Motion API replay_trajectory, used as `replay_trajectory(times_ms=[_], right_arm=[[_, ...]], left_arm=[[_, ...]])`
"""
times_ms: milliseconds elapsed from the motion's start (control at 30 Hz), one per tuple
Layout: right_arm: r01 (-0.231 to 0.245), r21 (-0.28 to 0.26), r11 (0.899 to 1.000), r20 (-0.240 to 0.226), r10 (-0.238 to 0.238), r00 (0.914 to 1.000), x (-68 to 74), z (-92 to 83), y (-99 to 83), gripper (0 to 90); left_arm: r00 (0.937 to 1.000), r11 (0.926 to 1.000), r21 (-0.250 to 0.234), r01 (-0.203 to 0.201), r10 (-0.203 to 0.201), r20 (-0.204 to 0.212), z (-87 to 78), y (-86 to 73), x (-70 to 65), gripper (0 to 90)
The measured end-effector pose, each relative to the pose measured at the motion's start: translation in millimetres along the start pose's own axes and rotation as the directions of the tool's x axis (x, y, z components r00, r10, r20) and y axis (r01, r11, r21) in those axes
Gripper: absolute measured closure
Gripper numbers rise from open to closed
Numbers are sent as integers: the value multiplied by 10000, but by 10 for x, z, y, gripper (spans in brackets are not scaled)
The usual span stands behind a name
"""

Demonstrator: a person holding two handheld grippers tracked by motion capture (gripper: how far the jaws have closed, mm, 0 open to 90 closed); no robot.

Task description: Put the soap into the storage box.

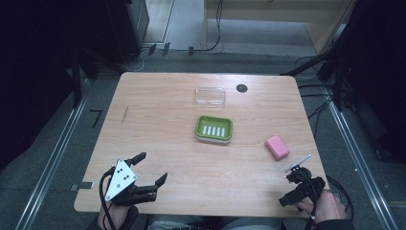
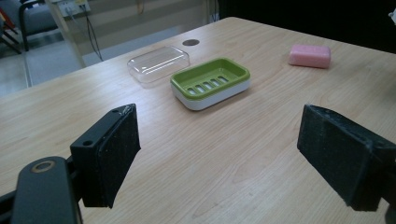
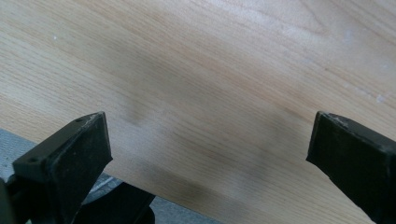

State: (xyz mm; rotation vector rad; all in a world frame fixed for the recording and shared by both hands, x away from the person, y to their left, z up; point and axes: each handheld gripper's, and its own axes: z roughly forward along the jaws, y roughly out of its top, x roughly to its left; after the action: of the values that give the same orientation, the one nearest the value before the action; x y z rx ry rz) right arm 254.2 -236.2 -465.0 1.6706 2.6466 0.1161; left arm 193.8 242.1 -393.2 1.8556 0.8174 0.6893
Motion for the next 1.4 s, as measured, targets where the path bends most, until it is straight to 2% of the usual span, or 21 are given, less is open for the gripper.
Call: replay_trajectory(times_ms=[133,200,667,933,1133,1400], right_arm=[[-65,15,10000,13,65,10000,5,4,8,0],[105,11,9999,40,-105,9999,4,6,23,0],[262,50,9996,242,-263,9994,-21,2,106,0],[236,-54,9997,392,-234,9990,-102,-15,199,0],[184,-128,9997,349,-179,9992,-110,-22,256,0],[357,-129,9993,311,-352,9989,-112,-18,326,0]], left_arm=[[10000,10000,9,-37,37,-8,-11,-3,4,139],[10000,10000,-9,-8,8,-40,-15,-6,5,139],[10000,10000,-62,62,-62,-64,-19,-7,0,139],[10000,10000,9,26,-26,-17,-2,-1,-1,139],[10000,10000,16,17,-17,8,0,-1,-1,139],[10000,10000,61,-14,14,9,8,3,-7,139]])
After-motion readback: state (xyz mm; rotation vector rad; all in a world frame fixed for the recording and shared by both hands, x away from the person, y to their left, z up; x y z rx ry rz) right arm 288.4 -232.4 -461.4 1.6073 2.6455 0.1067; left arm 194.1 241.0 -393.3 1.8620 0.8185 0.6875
